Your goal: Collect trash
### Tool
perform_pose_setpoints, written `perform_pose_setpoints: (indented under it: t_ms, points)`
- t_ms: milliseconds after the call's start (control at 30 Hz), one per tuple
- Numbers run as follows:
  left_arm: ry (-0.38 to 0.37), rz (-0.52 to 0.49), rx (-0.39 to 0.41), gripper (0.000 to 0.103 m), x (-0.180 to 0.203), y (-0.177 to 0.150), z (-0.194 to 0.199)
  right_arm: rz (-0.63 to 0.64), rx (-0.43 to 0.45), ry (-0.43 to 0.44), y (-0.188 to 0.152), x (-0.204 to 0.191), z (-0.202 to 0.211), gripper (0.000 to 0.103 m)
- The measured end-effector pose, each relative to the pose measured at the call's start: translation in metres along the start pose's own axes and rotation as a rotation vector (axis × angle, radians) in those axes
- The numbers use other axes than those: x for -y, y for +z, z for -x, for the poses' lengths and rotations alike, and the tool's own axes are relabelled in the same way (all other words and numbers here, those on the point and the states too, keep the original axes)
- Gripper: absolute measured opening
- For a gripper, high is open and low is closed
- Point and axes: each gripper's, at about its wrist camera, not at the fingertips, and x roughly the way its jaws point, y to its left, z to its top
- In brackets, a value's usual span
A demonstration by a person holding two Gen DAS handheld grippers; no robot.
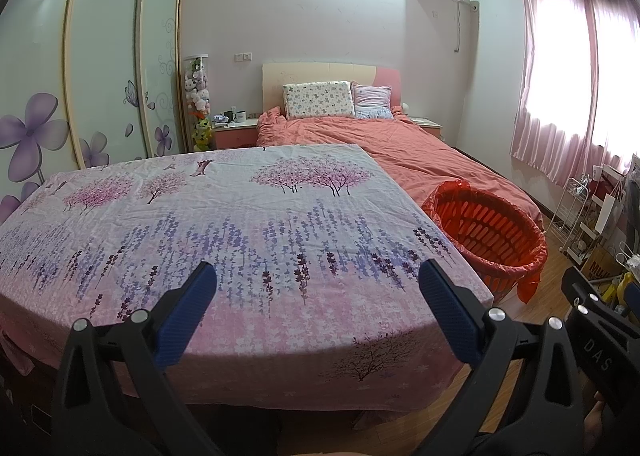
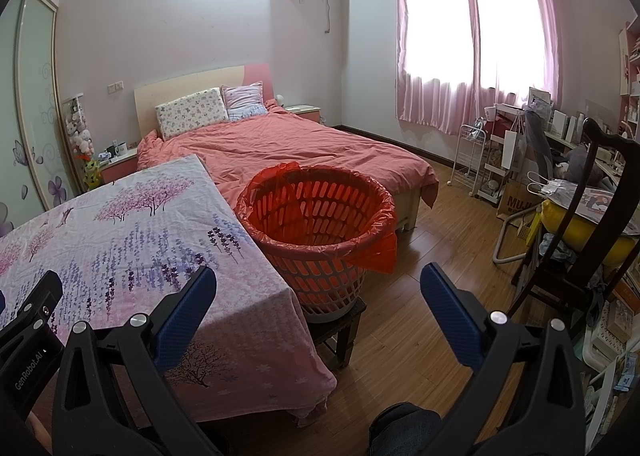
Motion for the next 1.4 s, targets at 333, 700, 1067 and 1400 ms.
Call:
perform_pose_setpoints:
  t_ms: [333, 700, 1067, 1400]
  points:
    - [0.001, 0.000, -0.002, 0.099, 0.0004, -0.0007, -0.0003, 0.000, -0.002, -0.001, 0.0002, 0.0002, -0.0001, 0.101]
    - [0.003, 0.000, -0.004, 0.099, -0.0013, -0.0043, -0.0014, -0.001, -0.003, -0.001, 0.0007, 0.0005, -0.0003, 0.101]
    - [0.007, -0.001, -0.007, 0.099, -0.0025, -0.0057, -0.0021, -0.001, -0.005, -0.001, 0.0011, 0.0006, -0.0003, 0.101]
    - [0.016, 0.000, -0.012, 0.099, -0.0057, -0.0055, -0.0024, -0.001, -0.005, 0.000, 0.0017, 0.0011, -0.0006, 0.101]
